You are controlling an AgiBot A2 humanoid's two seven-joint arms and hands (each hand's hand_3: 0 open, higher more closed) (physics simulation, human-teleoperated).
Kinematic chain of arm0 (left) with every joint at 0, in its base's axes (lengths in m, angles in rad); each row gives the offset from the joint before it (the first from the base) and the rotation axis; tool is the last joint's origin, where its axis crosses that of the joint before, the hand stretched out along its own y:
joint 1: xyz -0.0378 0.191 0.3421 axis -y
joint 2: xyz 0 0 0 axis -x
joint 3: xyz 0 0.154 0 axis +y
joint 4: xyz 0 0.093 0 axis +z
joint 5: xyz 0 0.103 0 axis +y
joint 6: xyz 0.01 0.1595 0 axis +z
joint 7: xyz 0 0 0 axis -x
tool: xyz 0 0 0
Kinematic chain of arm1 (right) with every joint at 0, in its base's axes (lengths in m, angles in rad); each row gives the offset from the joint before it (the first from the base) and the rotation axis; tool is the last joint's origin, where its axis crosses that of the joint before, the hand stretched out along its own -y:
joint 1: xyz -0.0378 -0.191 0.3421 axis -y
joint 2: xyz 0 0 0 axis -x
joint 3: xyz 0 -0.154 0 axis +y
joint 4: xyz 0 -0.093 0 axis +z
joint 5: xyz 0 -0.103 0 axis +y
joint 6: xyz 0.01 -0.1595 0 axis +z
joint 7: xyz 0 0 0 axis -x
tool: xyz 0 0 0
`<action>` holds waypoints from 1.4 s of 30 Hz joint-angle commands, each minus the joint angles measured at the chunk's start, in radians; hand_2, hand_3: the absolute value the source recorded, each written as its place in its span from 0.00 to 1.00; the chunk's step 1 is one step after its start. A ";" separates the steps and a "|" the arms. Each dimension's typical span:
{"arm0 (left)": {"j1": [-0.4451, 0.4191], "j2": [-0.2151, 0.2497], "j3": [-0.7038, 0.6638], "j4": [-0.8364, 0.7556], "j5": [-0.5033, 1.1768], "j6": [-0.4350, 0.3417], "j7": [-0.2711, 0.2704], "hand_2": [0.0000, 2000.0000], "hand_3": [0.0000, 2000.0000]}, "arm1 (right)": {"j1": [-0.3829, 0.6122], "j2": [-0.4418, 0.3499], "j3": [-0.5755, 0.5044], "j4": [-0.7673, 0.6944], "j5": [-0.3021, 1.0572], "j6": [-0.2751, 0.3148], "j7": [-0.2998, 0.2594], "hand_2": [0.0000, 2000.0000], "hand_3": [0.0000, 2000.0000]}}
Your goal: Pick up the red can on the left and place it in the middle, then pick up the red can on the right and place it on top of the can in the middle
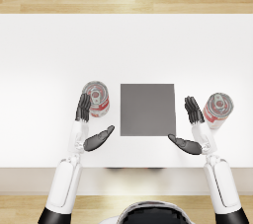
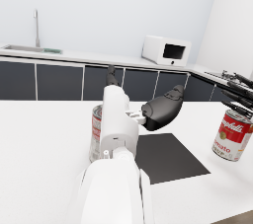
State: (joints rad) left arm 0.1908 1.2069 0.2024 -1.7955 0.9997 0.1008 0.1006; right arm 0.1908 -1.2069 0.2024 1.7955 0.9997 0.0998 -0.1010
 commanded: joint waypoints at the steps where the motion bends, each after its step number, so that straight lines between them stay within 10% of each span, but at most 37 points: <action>1: 0.000 0.000 0.000 0.000 0.000 0.000 0.000 0.00 0.00 | 0.000 0.000 0.000 0.000 0.000 0.000 0.000 0.00 0.00; 21: 0.002 0.001 0.030 0.016 0.000 0.000 0.000 0.00 0.00 | 0.000 0.000 0.000 0.000 0.000 0.000 0.000 0.00 0.00; 26: 0.040 0.035 -0.029 0.051 0.000 -0.082 -0.082 0.00 0.00 | 0.002 -0.014 -0.037 0.013 0.000 -0.073 0.074 0.00 0.00; 42: 0.157 0.105 -0.086 0.369 0.462 -0.101 -0.101 0.00 0.00 | -0.075 -0.045 -0.361 0.010 0.462 -0.100 0.101 0.00 0.00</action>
State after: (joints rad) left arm 0.3179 1.3059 0.1119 -1.4936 1.4635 0.0001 0.0001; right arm 0.1272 -1.2519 -0.1253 1.8289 1.4636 0.0001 -0.0001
